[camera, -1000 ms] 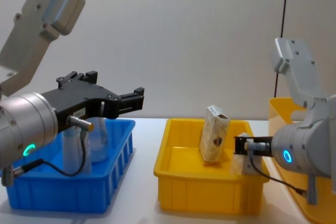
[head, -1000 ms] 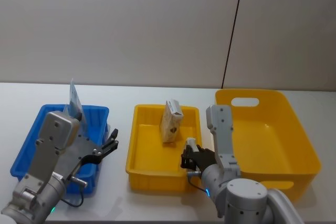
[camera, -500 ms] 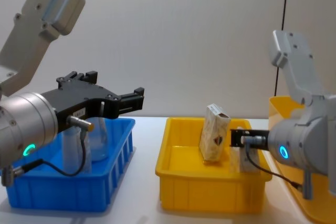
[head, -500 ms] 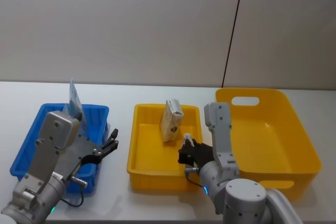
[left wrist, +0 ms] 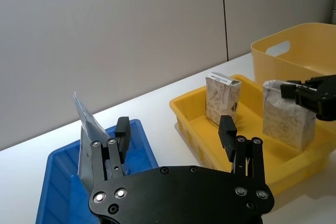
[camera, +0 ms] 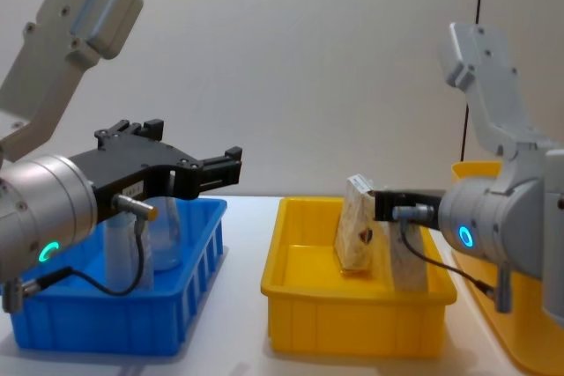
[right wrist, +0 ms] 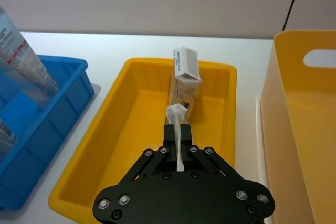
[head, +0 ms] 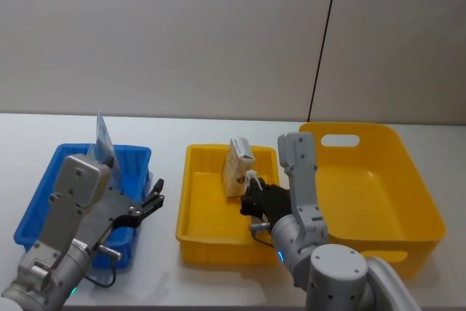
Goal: Bimanual collaborative sorting of washing and personal care products
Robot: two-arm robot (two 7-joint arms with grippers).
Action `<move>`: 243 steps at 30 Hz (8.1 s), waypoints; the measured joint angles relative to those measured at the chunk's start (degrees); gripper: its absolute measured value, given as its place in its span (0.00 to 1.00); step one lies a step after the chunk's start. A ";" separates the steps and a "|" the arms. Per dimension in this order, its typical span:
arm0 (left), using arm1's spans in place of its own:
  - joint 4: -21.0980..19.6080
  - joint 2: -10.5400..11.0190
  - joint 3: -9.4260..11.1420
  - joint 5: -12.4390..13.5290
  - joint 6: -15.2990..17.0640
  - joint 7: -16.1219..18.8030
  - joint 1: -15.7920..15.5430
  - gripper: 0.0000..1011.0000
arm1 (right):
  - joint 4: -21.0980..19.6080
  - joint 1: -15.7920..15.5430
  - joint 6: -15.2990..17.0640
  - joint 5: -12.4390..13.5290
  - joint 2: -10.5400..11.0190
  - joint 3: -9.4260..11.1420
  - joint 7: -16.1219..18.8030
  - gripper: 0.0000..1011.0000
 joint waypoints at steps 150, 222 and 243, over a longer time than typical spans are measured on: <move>-0.09 -2.55 -7.22 -2.59 10.06 4.58 3.92 0.99 | -18.76 -5.56 -4.77 -1.75 9.76 5.62 16.01 0.99; 25.64 -10.80 -7.09 1.60 7.71 0.64 -12.41 0.30 | -18.80 -5.55 -4.81 -1.76 9.80 5.56 16.10 0.99; 19.08 -8.69 -8.22 1.84 3.25 -3.24 -10.42 0.26 | -18.80 -5.55 -4.81 -1.76 9.80 5.56 16.10 0.99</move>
